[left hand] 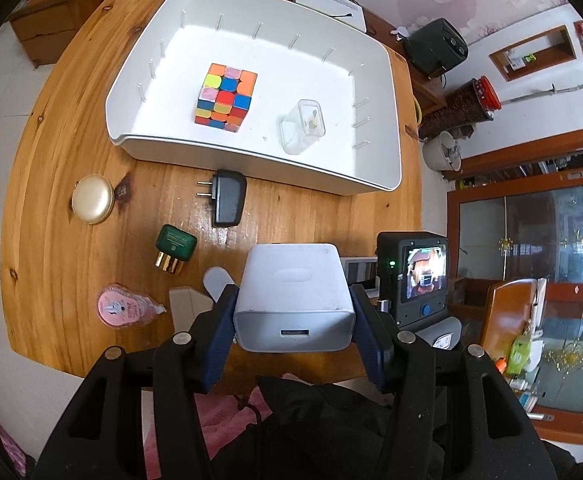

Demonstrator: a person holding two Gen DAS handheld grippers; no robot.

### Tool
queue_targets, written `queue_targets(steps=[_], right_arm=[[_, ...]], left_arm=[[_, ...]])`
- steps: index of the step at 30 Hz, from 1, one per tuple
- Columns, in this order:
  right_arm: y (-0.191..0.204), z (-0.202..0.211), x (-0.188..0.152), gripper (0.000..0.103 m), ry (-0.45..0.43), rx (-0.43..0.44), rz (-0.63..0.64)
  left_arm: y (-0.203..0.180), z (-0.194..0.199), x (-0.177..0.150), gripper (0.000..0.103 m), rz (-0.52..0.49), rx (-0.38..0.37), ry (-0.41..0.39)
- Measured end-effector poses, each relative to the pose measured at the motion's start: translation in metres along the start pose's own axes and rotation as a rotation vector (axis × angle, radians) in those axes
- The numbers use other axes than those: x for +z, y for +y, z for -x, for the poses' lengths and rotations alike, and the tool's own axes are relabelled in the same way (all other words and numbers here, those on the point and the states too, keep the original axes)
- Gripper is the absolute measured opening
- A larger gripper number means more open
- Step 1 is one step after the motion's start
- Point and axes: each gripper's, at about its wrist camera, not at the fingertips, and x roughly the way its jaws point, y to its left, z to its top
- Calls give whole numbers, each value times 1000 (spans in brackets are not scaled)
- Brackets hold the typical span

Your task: Organize rigid objects

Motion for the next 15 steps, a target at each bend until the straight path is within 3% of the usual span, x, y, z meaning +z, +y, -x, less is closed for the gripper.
queue_targets(steps=[7, 15], right_arm=[[-18, 14, -17, 94, -48, 0, -52], [-25, 16, -31, 94, -77, 1, -105]], left_arm=[[11, 0, 1, 58, -23, 1, 18], [21, 8, 2, 58, -48, 1, 6]])
